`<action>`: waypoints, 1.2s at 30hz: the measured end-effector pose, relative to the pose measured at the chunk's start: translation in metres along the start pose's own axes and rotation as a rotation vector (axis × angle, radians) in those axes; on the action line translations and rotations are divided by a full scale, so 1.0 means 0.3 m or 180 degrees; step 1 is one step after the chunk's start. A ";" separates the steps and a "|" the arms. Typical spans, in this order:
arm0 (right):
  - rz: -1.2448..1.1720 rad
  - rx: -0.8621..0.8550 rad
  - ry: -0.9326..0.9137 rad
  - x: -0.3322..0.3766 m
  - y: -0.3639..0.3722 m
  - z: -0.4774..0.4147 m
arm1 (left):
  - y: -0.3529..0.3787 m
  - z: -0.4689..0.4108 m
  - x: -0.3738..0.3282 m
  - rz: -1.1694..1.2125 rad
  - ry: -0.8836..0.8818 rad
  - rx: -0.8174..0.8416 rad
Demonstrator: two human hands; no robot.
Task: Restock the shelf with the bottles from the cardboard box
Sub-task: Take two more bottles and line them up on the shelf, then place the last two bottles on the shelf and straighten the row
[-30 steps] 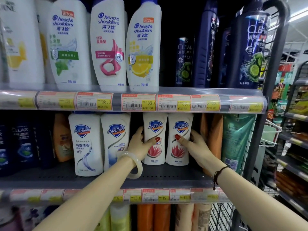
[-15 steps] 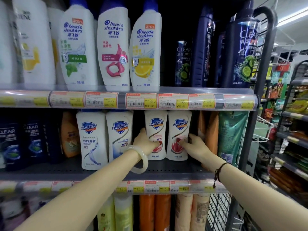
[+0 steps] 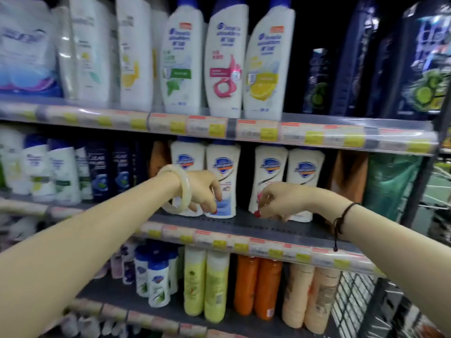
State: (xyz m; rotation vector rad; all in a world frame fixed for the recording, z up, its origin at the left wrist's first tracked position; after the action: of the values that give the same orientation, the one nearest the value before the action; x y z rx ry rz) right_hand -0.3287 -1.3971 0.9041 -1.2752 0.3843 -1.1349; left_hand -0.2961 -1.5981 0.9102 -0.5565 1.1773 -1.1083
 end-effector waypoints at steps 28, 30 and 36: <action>0.1341 0.1940 -0.2256 1.315 0.955 -0.792 | 0.401 0.733 1.426 0.1488 -0.2531 -0.0672; 0.1395 0.2127 -0.2315 1.362 1.052 -0.835 | 0.477 0.744 1.496 0.1590 -0.2677 -0.0619; 0.1549 0.2624 -0.2433 1.465 1.348 -0.962 | 0.706 0.750 1.735 0.2016 -0.3087 -0.0578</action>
State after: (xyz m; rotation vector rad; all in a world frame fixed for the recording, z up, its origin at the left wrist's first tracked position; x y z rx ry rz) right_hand -0.1733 -1.9681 0.6044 -0.7196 -0.3229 -0.2583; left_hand -0.0162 -2.0219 0.5809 -0.6793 0.5111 -0.1123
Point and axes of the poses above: each hand's wrist, its own z-axis away from the middle knuckle, its own y-axis out of the palm, x = y × z, the point moved 1 cm from there along -z, towards the middle knuckle, and after that the axes turned 11 degrees about x, right-handed, at the moved point
